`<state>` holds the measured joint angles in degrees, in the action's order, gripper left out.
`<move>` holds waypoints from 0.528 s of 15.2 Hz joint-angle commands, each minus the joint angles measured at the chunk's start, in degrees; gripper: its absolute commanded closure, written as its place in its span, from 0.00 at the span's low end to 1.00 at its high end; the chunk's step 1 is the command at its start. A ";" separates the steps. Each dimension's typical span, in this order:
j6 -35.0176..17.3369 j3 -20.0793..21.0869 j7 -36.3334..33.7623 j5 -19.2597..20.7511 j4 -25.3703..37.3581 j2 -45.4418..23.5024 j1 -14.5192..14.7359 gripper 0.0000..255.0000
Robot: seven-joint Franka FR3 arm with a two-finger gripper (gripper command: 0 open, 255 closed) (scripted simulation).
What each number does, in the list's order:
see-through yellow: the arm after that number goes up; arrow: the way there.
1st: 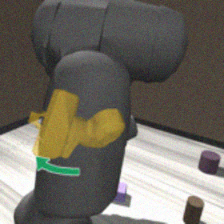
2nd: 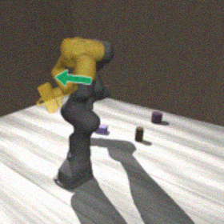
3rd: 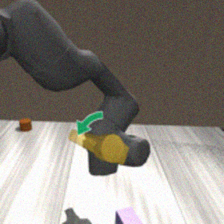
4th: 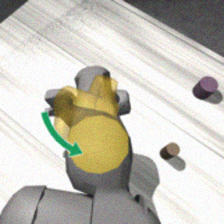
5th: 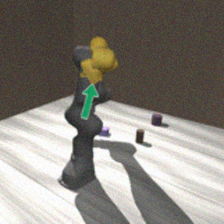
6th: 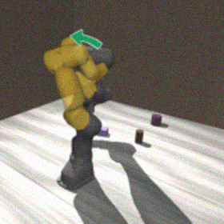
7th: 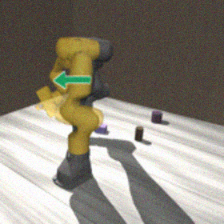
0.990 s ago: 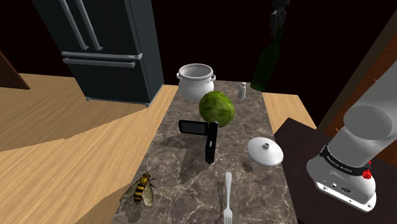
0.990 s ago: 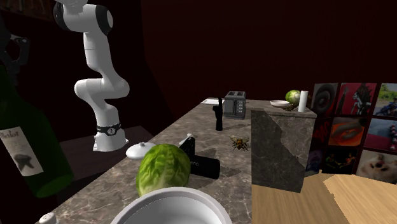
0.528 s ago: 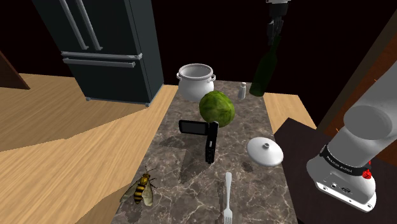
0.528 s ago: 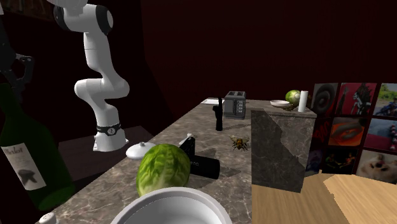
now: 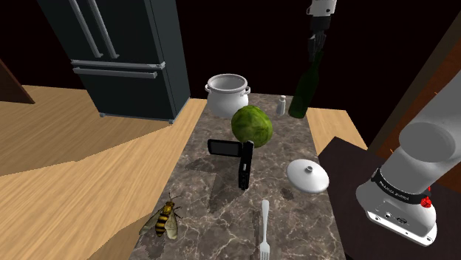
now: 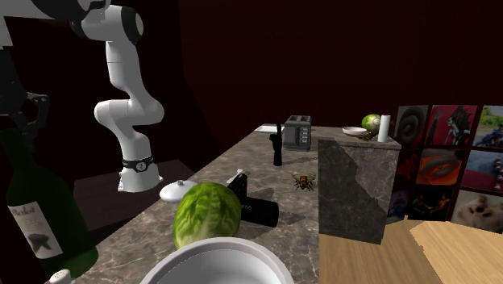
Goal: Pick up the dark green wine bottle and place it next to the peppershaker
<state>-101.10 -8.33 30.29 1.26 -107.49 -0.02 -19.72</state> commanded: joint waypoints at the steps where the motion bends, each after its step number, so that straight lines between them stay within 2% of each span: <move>1: -1.66 -0.03 0.03 -0.03 -1.36 -0.25 -0.03 1.00; 4: -3.83 -0.04 0.03 -0.07 -3.15 -0.63 -0.04 1.00; 8: -3.83 -0.04 0.03 -0.07 -3.15 -0.63 -0.04 1.00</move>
<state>-104.88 -8.37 30.32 1.19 -110.62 -0.66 -19.76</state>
